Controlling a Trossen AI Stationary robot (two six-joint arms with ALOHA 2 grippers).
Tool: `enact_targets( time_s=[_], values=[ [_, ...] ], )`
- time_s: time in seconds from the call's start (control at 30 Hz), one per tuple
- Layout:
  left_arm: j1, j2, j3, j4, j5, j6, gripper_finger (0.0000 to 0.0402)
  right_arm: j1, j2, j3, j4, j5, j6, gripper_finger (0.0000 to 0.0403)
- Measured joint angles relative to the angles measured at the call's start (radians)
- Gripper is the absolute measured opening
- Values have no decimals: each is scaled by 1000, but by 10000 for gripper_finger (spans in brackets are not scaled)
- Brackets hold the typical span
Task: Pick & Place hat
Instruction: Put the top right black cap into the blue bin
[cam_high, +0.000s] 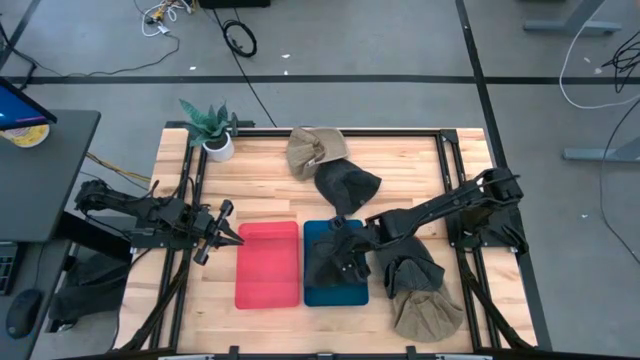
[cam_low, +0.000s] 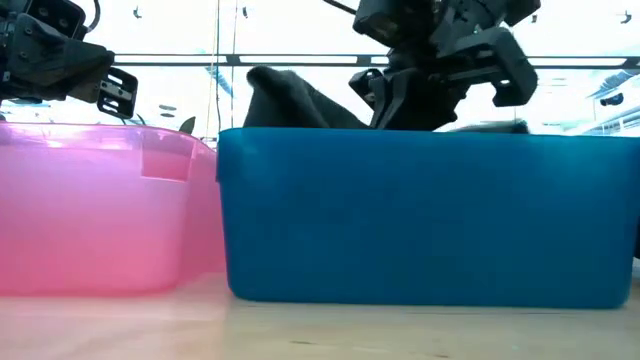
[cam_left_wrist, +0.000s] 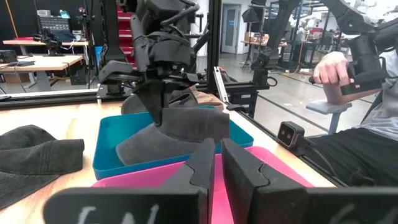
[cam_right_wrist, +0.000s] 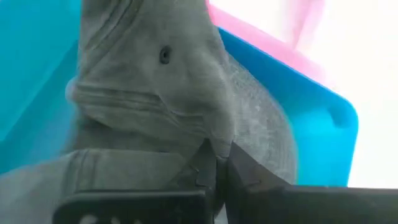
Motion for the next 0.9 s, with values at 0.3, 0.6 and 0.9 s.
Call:
enact_targets(
  time_s=[0.3,0.6,0.9],
  values=[
    [0,0,0,0,0,0,34,-19,0,0,-51,-37,71,10],
    [0,0,0,0,0,0,34,-24,2,0,-51,-52,93,10],
    [0,0,0,0,0,0,34,-25,2,0,-17,-51,94,48]
  ],
)
